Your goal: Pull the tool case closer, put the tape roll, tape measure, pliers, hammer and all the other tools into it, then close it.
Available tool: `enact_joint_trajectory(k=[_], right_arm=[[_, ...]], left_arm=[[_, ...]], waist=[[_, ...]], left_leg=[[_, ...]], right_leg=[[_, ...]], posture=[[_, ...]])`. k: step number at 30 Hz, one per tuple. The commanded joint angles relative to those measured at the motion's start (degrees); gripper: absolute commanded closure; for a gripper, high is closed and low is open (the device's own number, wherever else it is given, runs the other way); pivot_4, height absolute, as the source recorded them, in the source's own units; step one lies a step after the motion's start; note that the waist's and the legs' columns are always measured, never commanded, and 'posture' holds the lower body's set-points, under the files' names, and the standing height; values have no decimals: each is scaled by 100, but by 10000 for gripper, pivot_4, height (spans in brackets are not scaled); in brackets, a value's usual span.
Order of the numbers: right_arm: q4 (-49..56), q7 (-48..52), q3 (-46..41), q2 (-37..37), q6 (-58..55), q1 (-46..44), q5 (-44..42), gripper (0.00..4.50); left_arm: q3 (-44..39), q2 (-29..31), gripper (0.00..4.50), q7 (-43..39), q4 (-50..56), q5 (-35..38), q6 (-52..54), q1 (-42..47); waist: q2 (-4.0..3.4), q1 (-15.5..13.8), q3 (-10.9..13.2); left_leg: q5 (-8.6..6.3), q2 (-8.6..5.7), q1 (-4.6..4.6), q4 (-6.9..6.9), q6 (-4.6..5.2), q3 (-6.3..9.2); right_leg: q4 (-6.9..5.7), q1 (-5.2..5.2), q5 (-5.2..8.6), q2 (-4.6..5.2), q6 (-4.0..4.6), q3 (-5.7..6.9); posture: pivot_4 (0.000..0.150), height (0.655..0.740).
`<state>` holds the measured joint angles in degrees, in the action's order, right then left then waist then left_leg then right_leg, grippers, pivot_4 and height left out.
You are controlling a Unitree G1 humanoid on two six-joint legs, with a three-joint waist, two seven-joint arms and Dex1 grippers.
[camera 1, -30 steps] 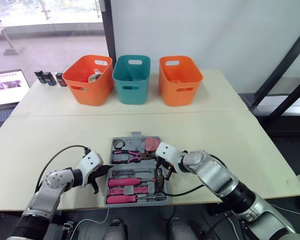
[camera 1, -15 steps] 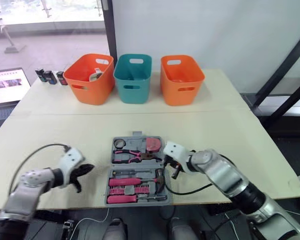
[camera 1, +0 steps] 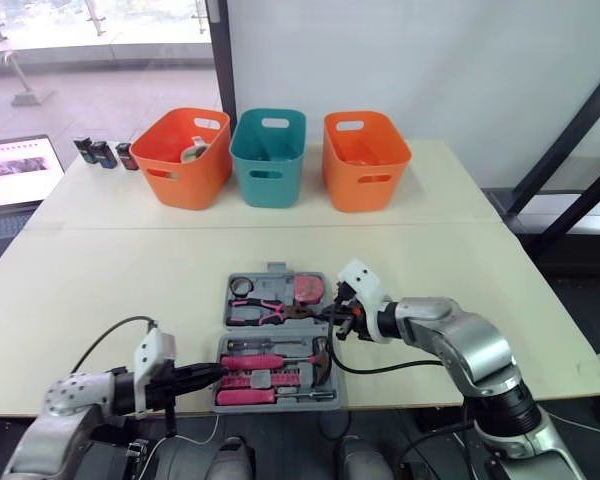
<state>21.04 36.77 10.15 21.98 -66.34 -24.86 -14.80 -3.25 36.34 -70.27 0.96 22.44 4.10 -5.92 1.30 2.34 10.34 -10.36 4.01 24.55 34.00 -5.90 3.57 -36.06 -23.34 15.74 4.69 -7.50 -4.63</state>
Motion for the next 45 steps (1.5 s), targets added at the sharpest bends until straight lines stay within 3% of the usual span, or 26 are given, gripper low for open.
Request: enact_joint_trajectory(k=[1,6,7,19,25,38,45], right_arm=[[-68,-208,-495,-160,-228,-205,-260,27675],[-687,-547,-904,-407,-649,-574,-424,1764],[-841,-623,-1018,-496,-716,-654,-453,358],[-3698,-1311,-1399,-1192,166,-1620,-294,358],[-5108,-1075,-1605,-1427,572,-2091,-515,358],[-5933,-392,-2447,-1810,529,-2272,-1386,358],[-5216,449,-1808,-1529,695,-2023,-1320,358]], left_arm=[[274,-43,45000,-120,-455,-303,-419,143],[679,-78,45000,-43,-1322,-879,-1051,339],[731,-84,45000,-18,-1447,-946,-1108,387],[1157,141,45000,275,-2209,-1531,-1647,696],[1220,227,45000,275,-2286,-1542,-1733,832],[1425,396,45000,339,-2423,-1632,-1854,1058],[1456,387,45000,364,-2459,-1645,-1878,1099]], waist=[[-1,8,0],[-9,25,-4],[-13,26,-5],[-96,40,-58],[-110,54,-68],[-128,173,-91],[-129,171,-91]], left_leg=[[0,0,0,-2,0,0],[1,1,-8,-18,2,2],[1,1,-10,-18,2,1],[2,1,-22,-19,4,1],[2,1,-35,-20,4,1],[2,-1,-112,-69,4,3],[2,-3,-112,-77,4,3]], right_leg=[[-1,-1,0,0,0,0],[-11,-8,0,-4,-2,1],[-12,-8,0,-4,-2,1],[-17,3,0,-7,-5,0],[-17,16,0,-8,-6,-1],[-15,62,4,-11,-6,-12],[-15,56,5,-12,-6,-16]], posture=[[1500,7400],[1500,7400],[1500,7400],[1500,7400],[1500,7400],[1500,7400],[1500,7400]])
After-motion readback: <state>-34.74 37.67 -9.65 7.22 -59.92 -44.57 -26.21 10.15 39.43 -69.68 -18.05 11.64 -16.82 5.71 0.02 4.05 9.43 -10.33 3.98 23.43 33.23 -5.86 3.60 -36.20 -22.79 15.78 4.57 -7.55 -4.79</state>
